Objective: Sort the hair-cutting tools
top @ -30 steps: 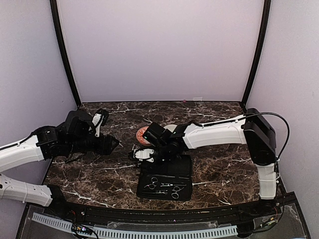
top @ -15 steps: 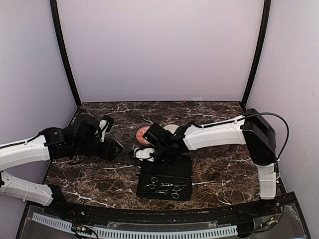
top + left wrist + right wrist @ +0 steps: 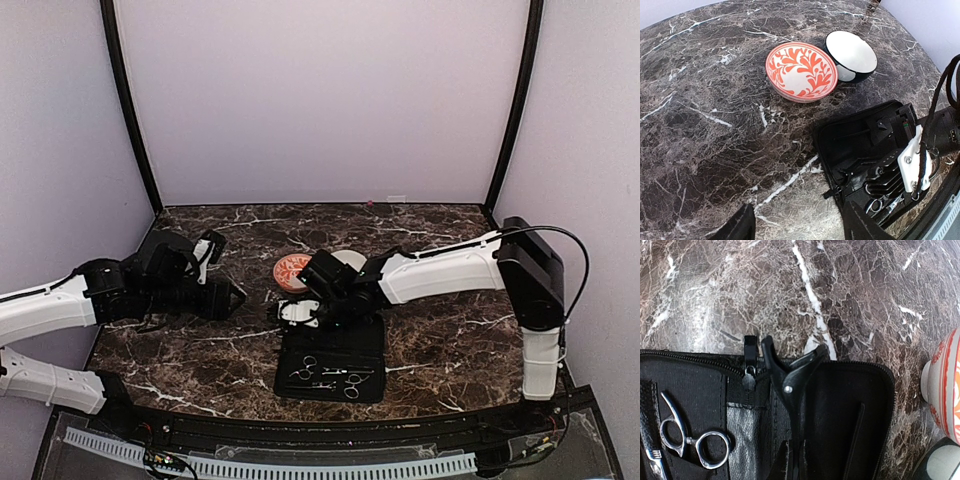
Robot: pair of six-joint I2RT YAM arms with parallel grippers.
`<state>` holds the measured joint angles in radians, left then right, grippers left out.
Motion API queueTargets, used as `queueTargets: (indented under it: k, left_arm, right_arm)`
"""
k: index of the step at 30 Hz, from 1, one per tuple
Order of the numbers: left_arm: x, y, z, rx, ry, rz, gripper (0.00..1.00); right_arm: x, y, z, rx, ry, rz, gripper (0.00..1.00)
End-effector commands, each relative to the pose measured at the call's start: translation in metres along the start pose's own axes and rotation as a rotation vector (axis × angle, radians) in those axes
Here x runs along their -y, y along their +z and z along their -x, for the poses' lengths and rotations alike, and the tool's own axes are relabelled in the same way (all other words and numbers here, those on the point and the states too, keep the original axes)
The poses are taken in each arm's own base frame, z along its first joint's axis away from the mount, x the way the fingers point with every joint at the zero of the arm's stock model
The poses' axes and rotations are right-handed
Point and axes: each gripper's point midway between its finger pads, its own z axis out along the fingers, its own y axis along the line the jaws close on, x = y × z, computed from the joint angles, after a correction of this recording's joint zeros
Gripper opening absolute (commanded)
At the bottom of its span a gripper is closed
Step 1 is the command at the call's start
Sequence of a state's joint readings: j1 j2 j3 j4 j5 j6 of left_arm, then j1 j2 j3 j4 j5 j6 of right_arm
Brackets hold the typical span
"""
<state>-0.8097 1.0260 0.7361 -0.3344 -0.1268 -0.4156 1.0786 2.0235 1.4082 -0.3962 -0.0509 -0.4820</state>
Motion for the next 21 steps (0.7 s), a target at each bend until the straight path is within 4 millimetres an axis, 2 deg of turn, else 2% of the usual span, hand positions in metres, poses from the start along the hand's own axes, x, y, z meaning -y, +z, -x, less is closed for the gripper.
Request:
queueTargets:
  k: [1,17,21]
  left_arm:
    - [0.002,-0.004,0.003,0.022,-0.017,-0.019,0.61]
    - [0.002,-0.007,0.003,0.036,-0.029,-0.028,0.61]
    - [0.006,-0.004,0.002,0.027,-0.013,-0.049,0.61]
  right_arm:
    - [0.000,-0.011,-0.011,-0.018,0.009,0.000,0.00]
    - [-0.007,-0.013,-0.046,-0.153,0.013,0.021,0.00]
    - [-0.002,-0.024,-0.039,-0.137,0.010,0.002,0.07]
